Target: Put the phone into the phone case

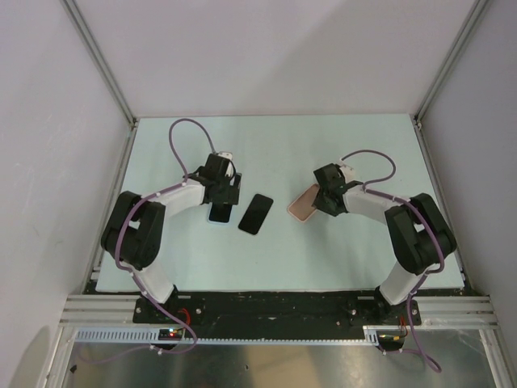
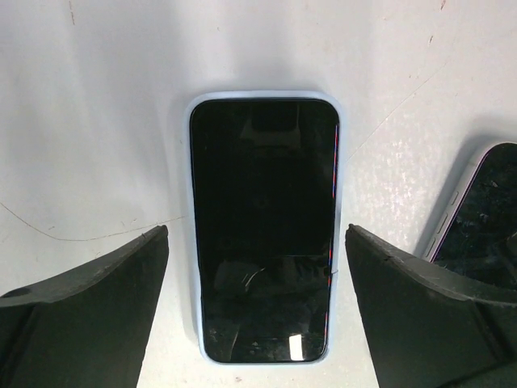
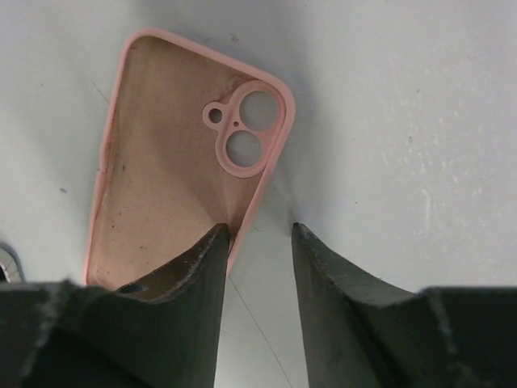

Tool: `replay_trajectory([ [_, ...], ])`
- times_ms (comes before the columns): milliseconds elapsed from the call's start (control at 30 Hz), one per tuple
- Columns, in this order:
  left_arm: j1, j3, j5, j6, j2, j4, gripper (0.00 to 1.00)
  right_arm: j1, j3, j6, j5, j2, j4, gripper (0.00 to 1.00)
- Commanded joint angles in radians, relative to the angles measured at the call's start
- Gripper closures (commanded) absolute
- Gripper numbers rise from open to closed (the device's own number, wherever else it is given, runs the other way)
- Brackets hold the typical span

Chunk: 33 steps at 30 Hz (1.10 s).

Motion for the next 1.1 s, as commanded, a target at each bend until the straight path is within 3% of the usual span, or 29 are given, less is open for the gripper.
replay_trajectory([
  [0, 0.006, -0.009, -0.004, -0.018, -0.045, 0.032, 0.07, 0.011, 0.040, -0.001, 0.041, 0.022, 0.004, 0.63],
  [167, -0.004, -0.039, 0.001, -0.046, -0.153, 0.032, 0.06, 0.028, 0.047, -0.035, 0.032, 0.038, -0.003, 0.84],
  [300, -0.078, -0.065, 0.007, -0.081, -0.227, 0.031, 0.05, 0.066, 0.033, -0.053, 0.017, 0.027, -0.047, 0.98],
  [667, -0.346, -0.014, -0.145, -0.255, -0.110, -0.008, 0.02, 0.162, -0.236, 0.107, -0.009, -0.248, -0.047, 1.00],
  [833, -0.366, 0.027, -0.179, -0.225, -0.034, -0.017, 0.01, 0.203, -0.296, 0.165, 0.004, -0.366, -0.069, 1.00],
  [1067, -0.354, 0.085, -0.134, -0.102, 0.064, -0.026, 0.00, 0.230, -0.308, 0.173, 0.006, -0.391, -0.074, 1.00],
])
